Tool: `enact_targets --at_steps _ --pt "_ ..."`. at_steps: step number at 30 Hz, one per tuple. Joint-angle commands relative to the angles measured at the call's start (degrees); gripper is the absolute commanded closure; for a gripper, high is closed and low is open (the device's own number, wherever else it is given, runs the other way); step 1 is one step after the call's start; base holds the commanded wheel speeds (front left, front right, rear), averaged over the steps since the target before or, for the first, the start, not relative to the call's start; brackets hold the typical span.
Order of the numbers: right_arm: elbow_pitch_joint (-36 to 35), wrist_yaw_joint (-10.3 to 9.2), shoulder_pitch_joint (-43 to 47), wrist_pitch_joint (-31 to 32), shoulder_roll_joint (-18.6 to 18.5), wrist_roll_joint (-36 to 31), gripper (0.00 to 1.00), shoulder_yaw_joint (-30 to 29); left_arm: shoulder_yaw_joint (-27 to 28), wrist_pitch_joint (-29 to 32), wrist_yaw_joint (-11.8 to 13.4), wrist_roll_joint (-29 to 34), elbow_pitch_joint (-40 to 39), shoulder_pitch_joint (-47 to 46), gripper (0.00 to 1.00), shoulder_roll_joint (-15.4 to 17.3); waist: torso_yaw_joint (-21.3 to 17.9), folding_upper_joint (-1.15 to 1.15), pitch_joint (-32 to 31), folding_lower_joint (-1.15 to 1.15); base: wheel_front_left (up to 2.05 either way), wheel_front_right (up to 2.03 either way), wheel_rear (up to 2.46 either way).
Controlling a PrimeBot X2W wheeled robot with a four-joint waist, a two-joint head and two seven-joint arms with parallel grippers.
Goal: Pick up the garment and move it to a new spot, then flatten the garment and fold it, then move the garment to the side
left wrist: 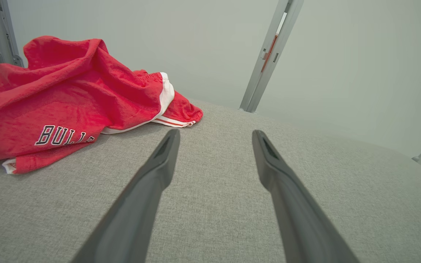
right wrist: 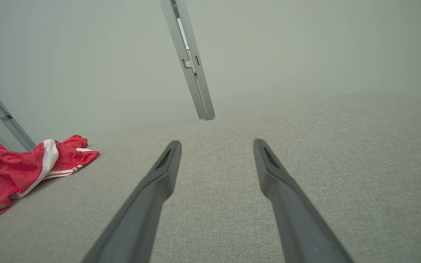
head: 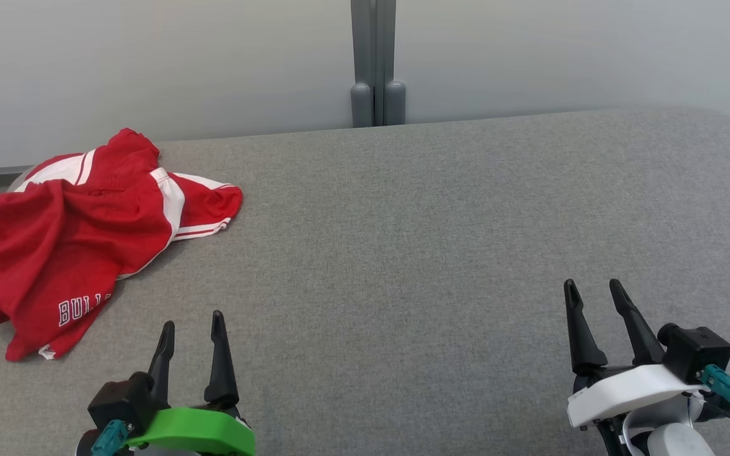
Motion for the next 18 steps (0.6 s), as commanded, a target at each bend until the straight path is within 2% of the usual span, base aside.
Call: enact_targets --at_steps 1,18 --pt "-0.46 0.02 0.09 -0.55 -0.3 -1.51 0.0 -0.05 -0.1 -0.53 0.31 1.33 -0.13 0.56 0.0 0.42 0.03 0.0 0.0 0.0 0.0 0.0 0.0" --pt "-0.64 0.02 0.32 -2.35 -0.33 -9.07 0.0 -0.81 -1.51 -2.32 0.4 6.18 0.85 1.08 0.0 0.47 0.33 0.0 -0.12 0.0 0.0 0.0 0.0"
